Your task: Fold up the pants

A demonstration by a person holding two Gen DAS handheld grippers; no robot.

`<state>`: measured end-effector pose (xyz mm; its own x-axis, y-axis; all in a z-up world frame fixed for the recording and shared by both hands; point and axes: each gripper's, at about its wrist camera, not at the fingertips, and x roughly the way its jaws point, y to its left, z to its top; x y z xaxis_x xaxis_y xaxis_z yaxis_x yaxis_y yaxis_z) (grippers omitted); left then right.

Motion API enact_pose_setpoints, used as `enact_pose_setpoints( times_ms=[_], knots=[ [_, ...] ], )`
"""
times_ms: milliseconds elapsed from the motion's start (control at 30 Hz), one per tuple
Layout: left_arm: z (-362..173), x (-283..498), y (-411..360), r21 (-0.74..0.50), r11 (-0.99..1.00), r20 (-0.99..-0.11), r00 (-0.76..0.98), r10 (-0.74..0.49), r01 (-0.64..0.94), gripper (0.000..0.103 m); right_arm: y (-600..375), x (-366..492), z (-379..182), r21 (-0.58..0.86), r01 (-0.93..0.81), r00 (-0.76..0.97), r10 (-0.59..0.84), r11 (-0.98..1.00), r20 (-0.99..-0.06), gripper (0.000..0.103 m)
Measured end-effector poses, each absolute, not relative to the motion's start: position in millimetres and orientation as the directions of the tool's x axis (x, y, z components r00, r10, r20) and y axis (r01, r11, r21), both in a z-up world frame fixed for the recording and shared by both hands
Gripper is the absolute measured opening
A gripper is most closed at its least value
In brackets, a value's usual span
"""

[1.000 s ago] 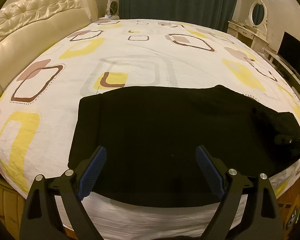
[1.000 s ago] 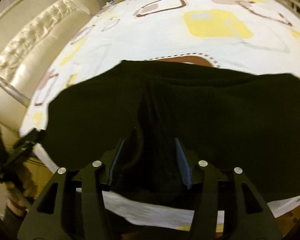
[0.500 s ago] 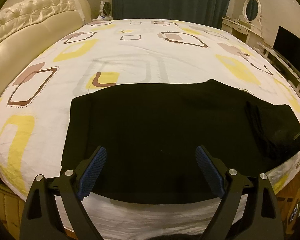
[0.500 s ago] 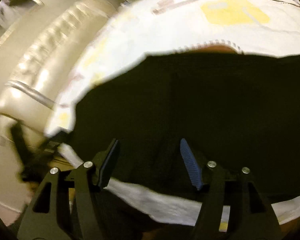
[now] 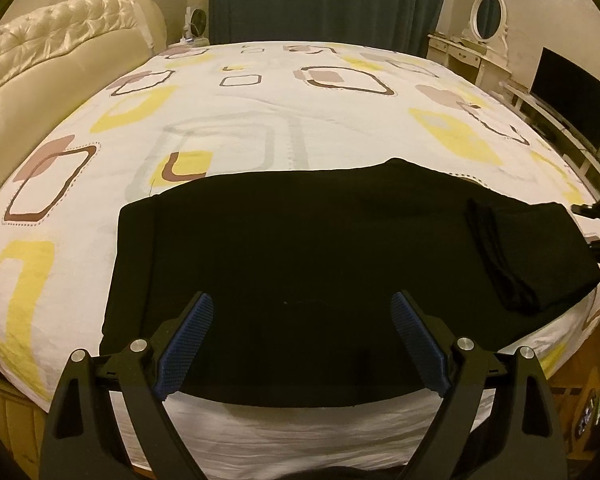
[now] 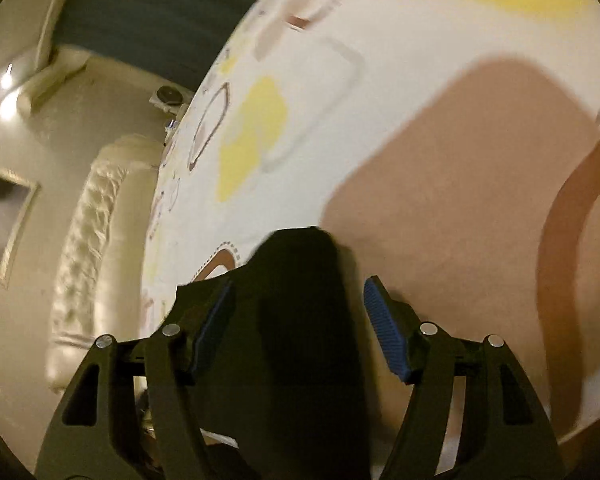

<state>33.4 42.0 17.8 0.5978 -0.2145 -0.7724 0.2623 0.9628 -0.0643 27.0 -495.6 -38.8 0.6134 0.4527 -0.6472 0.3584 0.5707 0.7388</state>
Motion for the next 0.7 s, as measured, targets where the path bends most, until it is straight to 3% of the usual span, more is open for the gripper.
enact_pose_setpoints(
  times_ms=[33,100,167,300,533,700],
  knots=[
    [17.7,33.6,41.8,-0.061,0.963,-0.773,0.598,-0.213,0.264,0.09,-493.5,32.7,-49.0,0.757,0.348,0.604,0.485,0.553,-0.632,0.036],
    [17.7,34.2,41.7,-0.063,0.962,-0.772,0.597,-0.216,0.266,0.09,-493.2,36.6,-58.0,0.732,0.372,0.584,0.469,0.57,-0.662,0.026],
    [17.3,34.9,41.3,-0.064,0.962,-0.773,0.597,-0.217,0.266,0.09,-492.7,38.2,-61.6,0.722,0.377,0.577,0.463,0.58,-0.673,0.023],
    [16.1,34.8,40.5,-0.068,0.961,-0.777,0.59,-0.22,0.268,0.09,-495.1,36.7,-59.7,0.728,0.376,0.581,0.466,0.574,-0.668,0.025],
    [16.6,32.7,43.9,-0.074,0.963,-0.775,0.592,-0.22,0.261,0.09,-491.5,-13.8,-39.2,0.776,0.328,0.596,0.519,0.539,-0.613,0.047],
    [16.3,32.7,44.0,-0.085,0.962,-0.776,0.589,-0.227,0.259,0.09,-484.0,-52.2,-40.4,0.763,0.332,0.558,0.536,0.554,-0.633,0.048]
  ],
)
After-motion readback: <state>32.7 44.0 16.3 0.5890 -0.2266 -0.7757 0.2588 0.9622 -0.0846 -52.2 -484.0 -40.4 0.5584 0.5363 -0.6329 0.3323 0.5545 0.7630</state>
